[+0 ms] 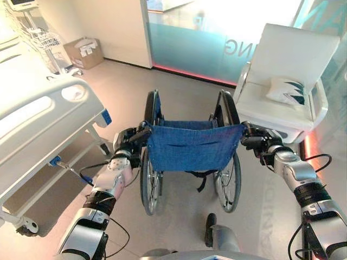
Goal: Push the wheelchair next to the bed
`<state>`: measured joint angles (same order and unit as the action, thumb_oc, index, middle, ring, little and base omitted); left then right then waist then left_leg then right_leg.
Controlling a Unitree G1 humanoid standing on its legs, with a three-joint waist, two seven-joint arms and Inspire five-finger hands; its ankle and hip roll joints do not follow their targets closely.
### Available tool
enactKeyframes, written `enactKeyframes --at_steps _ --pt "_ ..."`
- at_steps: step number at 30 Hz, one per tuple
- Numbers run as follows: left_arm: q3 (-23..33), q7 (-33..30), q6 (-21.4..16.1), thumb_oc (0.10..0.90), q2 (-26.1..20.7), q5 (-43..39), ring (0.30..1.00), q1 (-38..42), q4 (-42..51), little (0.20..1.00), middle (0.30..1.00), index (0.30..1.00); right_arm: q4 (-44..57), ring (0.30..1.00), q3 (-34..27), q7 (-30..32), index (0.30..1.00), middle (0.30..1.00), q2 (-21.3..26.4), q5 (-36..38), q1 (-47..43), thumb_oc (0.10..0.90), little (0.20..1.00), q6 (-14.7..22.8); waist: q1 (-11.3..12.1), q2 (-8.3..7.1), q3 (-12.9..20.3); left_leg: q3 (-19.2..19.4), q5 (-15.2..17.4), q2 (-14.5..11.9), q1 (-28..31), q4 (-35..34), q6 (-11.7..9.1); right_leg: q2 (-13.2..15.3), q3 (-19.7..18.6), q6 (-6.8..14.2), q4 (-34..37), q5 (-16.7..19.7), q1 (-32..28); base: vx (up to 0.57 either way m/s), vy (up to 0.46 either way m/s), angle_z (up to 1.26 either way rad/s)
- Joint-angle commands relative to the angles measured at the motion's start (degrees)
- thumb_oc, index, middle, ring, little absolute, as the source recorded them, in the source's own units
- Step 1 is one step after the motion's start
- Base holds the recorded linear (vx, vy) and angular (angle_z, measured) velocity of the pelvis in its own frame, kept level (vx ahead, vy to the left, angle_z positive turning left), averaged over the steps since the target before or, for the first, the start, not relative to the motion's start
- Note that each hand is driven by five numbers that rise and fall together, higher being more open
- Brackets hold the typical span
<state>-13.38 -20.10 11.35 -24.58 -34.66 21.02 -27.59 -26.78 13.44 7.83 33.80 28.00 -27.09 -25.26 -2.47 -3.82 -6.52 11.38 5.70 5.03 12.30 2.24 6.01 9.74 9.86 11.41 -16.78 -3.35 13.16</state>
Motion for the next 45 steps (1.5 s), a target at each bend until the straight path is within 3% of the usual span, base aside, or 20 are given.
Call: enactKeyframes --at_steps 1,3,4,5,7,8,10,13,14,19,21,23,28,34,35,36,37,39,42,45 --pt "-8.73 1.09 -0.95 0.400 11.51 -3.91 0.300 2.72 0.63 0.300 0.300 0.300 6.87 0.300 5.22 -10.11 0.300 0.300 -4.93 4.73 -8.09 0.400 0.300 4.27 -1.52 0.93 -1.54 -9.76 8.49 1.78 2.57 7.95 -1.81 -3.34 0.69 -4.34 8.42 12.64 -2.67 0.27 -0.258 0.26" --pt "-8.28 0.25 -0.95 0.400 11.11 -4.79 0.300 2.16 1.06 0.300 0.300 0.300 7.22 0.300 5.58 -10.34 0.300 0.300 -5.30 4.41 -7.83 0.400 0.300 3.87 -1.50 1.43 -0.87 -9.93 5.95 0.49 3.11 10.27 -3.48 -4.06 1.63 -5.75 8.05 10.91 -3.67 0.27 -0.295 0.24" --pt "-7.81 -0.35 -1.09 0.400 10.68 -5.57 0.300 1.56 1.55 0.300 0.300 0.300 7.71 0.300 5.99 -10.68 0.300 0.300 -5.52 3.80 -7.66 0.400 0.300 3.43 -1.57 1.80 -0.29 -9.37 0.98 -0.84 2.64 15.57 -5.53 -5.08 2.40 -7.52 8.39 9.18 -5.07 0.21 -0.268 0.17" --pt "-7.69 -0.44 -1.12 0.400 10.62 -5.69 0.300 1.45 1.69 0.300 0.300 0.300 7.86 0.300 6.12 -10.68 0.300 0.300 -5.51 3.71 -7.55 0.400 0.300 3.43 -1.55 1.79 -0.25 -8.92 -0.61 -1.21 2.10 17.61 -6.18 -5.19 2.79 -7.96 8.62 8.78 -5.70 0.18 -0.281 0.03" --pt "-6.87 -0.81 -1.59 0.400 10.10 -6.43 0.300 0.54 2.72 0.300 0.300 0.300 8.59 0.300 6.73 -11.06 0.300 0.300 -5.11 2.94 -6.70 0.400 0.300 4.07 -0.28 0.89 -1.23 -5.48 -6.88 -3.01 -6.01 34.42 -9.14 -4.67 4.83 -10.44 9.86 6.39 -10.75 0.17 -0.284 -0.08" --pt "-6.80 -0.75 -1.59 0.400 9.93 -6.53 0.300 0.46 2.86 0.300 0.300 0.300 8.63 0.300 6.72 -11.01 0.300 0.300 -5.05 2.96 -6.66 0.400 0.300 4.13 -0.16 0.49 -1.30 -5.06 -7.45 -3.12 -7.53 36.07 -9.28 -4.29 5.02 -10.62 10.04 6.28 -11.20 0.16 -0.263 -0.06" --pt "-5.97 -0.27 -1.38 0.400 9.28 -6.31 0.300 -0.35 3.99 0.300 0.300 0.300 9.03 0.300 6.71 -10.24 0.300 0.300 -5.00 2.81 -6.05 0.400 0.300 4.79 1.45 0.33 -3.21 -2.31 -6.45 -6.28 -15.05 40.40 -9.23 -3.99 6.04 -11.41 10.02 4.47 -14.91 0.18 -0.174 -0.14" --pt "-5.60 0.04 -1.50 0.400 8.96 -6.38 0.300 -0.69 4.31 0.300 0.300 0.300 8.98 0.300 7.11 -9.17 0.300 0.300 -5.71 2.59 -6.30 0.400 0.300 4.79 2.49 0.52 -4.38 -1.83 -5.92 -6.52 -16.51 36.84 -8.56 -4.12 5.76 -11.12 9.83 3.51 -16.69 0.21 -0.054 -0.18" --pt "-5.32 0.40 -1.62 0.400 8.59 -6.83 0.300 -0.75 4.36 0.300 0.300 0.300 8.78 0.300 7.67 -8.13 0.300 0.300 -6.35 2.38 -7.21 0.400 0.300 4.31 3.05 0.69 -4.84 -1.22 -6.89 -6.57 -16.68 30.86 -8.31 -4.64 5.42 -10.91 9.68 2.78 -17.58 0.34 0.037 -0.13" --pt "-5.49 1.84 -2.32 0.400 8.35 -7.54 0.300 -0.48 3.27 0.300 0.300 0.300 8.49 0.300 8.98 -5.03 0.300 0.300 -6.70 3.62 -8.37 0.400 0.300 3.44 5.28 2.79 -5.72 0.98 -13.93 -6.36 -20.51 11.36 -9.60 -8.89 3.64 -11.24 9.85 0.61 -21.49 0.31 0.058 0.19" --pt "-5.79 2.33 -2.50 0.400 8.13 -7.54 0.300 -1.02 3.24 0.300 0.300 0.300 7.91 0.300 9.11 -5.22 0.300 0.300 -5.92 4.05 -7.37 0.400 0.300 4.48 6.87 3.30 -5.14 2.61 -18.50 -6.17 -23.30 2.56 -10.40 -11.30 2.37 -11.54 12.15 -0.54 -25.62 0.47 0.070 -0.06" --pt "-5.85 2.37 -2.22 0.400 7.83 -7.67 0.300 -1.34 3.64 0.300 0.300 0.300 7.52 0.300 8.94 -5.75 0.300 0.300 -5.42 3.89 -6.92 0.400 0.300 4.88 7.56 3.28 -4.69 3.53 -20.08 -6.37 -24.36 0.55 -10.61 -12.15 1.59 -11.95 12.98 -1.68 -27.62 0.40 0.079 -0.29" --pt "-5.15 2.38 -1.42 0.400 7.07 -7.89 0.300 -1.49 2.70 0.300 0.300 0.300 5.25 0.300 8.67 -7.48 0.300 0.300 -5.85 3.66 -5.99 0.400 0.300 6.68 8.46 1.28 -2.92 5.08 -13.31 -4.27 -23.07 2.74 -7.58 -9.68 2.80 -10.86 12.48 -5.56 -30.61 0.29 0.103 -0.30" --pt "-5.07 2.61 -1.12 0.400 7.31 -7.82 0.300 0.31 1.26 0.300 0.300 0.300 3.93 0.300 7.65 -7.77 0.300 0.300 -6.15 4.13 -5.05 0.400 0.300 9.32 11.13 -0.88 -2.12 3.40 -6.82 -1.36 -22.88 7.94 -3.12 -5.44 5.51 -7.81 6.59 -6.28 -31.12 0.23 0.104 -0.15" --pt "-5.07 2.57 -1.14 0.400 7.33 -7.87 0.300 0.36 1.24 0.300 0.300 0.300 3.88 0.300 7.61 -7.79 0.300 0.300 -6.20 4.07 -5.02 0.400 0.300 9.40 11.19 -0.94 -2.09 3.30 -6.73 -1.25 -22.86 8.00 -3.03 -5.30 5.55 -7.69 6.32 -6.23 -31.08 0.24 0.179 -0.23" --pt "-4.94 2.34 -1.50 0.400 7.85 -7.47 0.300 0.42 1.19 0.300 0.300 0.300 4.01 0.300 7.10 -7.75 0.300 0.300 -6.54 4.06 -4.65 0.400 0.300 9.93 11.78 -0.78 -1.85 2.65 -7.26 -0.77 -22.20 7.32 -1.40 -3.36 6.58 -5.68 0.22 -0.48 -29.02 0.12 0.138 -0.19" --pt "-4.94 2.37 -1.53 0.400 7.96 -7.38 0.300 0.38 1.20 0.300 0.300 0.300 4.07 0.300 7.00 -7.78 0.300 0.300 -6.59 4.03 -4.54 0.400 0.300 10.01 11.79 -0.73 -1.83 2.39 -7.14 -0.60 -21.93 7.19 -1.20 -2.89 6.55 -5.38 -1.43 0.50 -28.53 0.24 0.240 -0.17" --pt "-4.93 2.40 -1.81 0.400 8.60 -6.61 0.300 0.01 1.30 0.300 0.300 0.300 4.35 0.300 6.19 -8.15 0.300 0.300 -6.76 3.82 -3.67 0.400 0.300 10.70 11.51 0.27 -1.85 -0.20 -6.08 0.17 -19.41 6.40 0.04 -0.70 5.76 -4.55 -13.28 5.56 -24.46 0.28 0.221 -0.02" --pt "-4.85 2.28 -1.56 0.400 9.25 -5.70 0.300 -0.48 1.36 0.300 0.300 0.300 3.91 0.300 5.84 -7.42 0.300 0.300 -6.86 4.57 -4.38 0.400 0.300 10.27 10.85 1.37 -2.03 -2.60 -4.86 0.48 -15.84 5.37 0.77 0.39 5.21 -4.85 -20.38 6.94 -19.41 0.23 0.101 0.22" --pt "-4.59 2.71 -1.79 0.400 9.53 -4.97 0.300 -0.33 0.36 0.300 0.300 0.300 2.46 0.300 6.09 -6.57 0.300 0.300 -6.74 6.01 -7.13 0.400 0.300 9.25 10.24 1.87 -2.65 -4.53 -4.20 0.35 -12.66 4.57 0.44 0.39 6.29 -6.02 -12.98 4.27 -15.17 0.27 -0.045 0.26"
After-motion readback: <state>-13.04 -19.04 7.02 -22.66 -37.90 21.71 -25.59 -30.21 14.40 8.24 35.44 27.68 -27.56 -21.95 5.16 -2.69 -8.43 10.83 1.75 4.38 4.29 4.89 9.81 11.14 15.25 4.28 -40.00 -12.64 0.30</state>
